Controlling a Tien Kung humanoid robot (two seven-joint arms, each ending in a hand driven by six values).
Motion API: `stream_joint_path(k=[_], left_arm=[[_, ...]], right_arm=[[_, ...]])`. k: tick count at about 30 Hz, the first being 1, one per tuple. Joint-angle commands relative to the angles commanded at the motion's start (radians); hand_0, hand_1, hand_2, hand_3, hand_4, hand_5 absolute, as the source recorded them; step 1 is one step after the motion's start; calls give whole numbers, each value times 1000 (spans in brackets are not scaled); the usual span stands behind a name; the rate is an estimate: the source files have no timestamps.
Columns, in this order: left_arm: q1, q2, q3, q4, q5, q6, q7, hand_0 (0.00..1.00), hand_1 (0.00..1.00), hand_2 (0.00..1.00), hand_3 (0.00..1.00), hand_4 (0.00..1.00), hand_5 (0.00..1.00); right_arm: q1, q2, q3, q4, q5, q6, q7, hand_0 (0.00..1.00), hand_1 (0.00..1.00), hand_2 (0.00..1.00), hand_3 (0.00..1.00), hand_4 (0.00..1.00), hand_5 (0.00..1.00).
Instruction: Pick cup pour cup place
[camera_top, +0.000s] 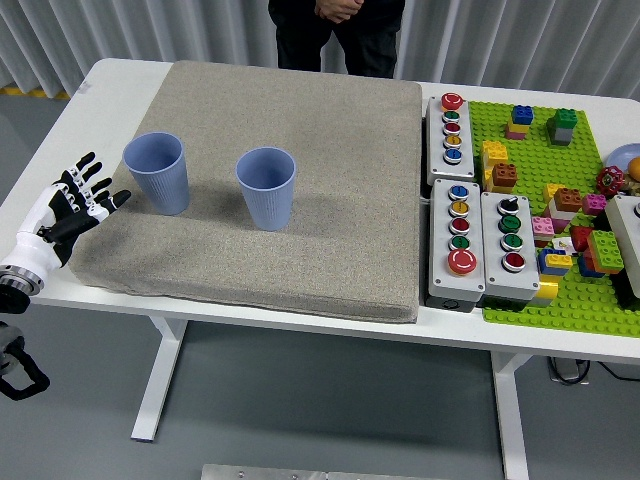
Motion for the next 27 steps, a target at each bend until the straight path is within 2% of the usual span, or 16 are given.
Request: stream_joint_path(k=[2,3,14,15,26,27], left_arm=[[-1,3,0,-2,0,-2,2,933,919,998,998,683,2],[-1,4,-1,-4,-1,-3,2,934,919,998,998,765,2],[7,10,8,-44,16,-17,10,934,920,998,998,808,2],[8,8,9,-47,17,-17,10,933,917,998,998,859,22],[11,7,8,-42,30,-28,6,934,918,998,998,866,27],[11,7,8,-41,34,-30,6,935,922,998,998,894,61]], right_arm=[[1,0,-1,0,2,0,0,725,695,747,705,325,277],[1,-1,-1,0,2,0,1,725,695,746,705,324,278],[4,-1,-2,0,5,-1,0,725,694,746,705,325,279],[4,0,-3,0,6,-1,0,725,694,746,705,325,280],[4,0,-4,0,5,-1,0,725,694,746,705,324,279],[4,0,-4,0,5,-1,0,725,694,746,704,323,280]])
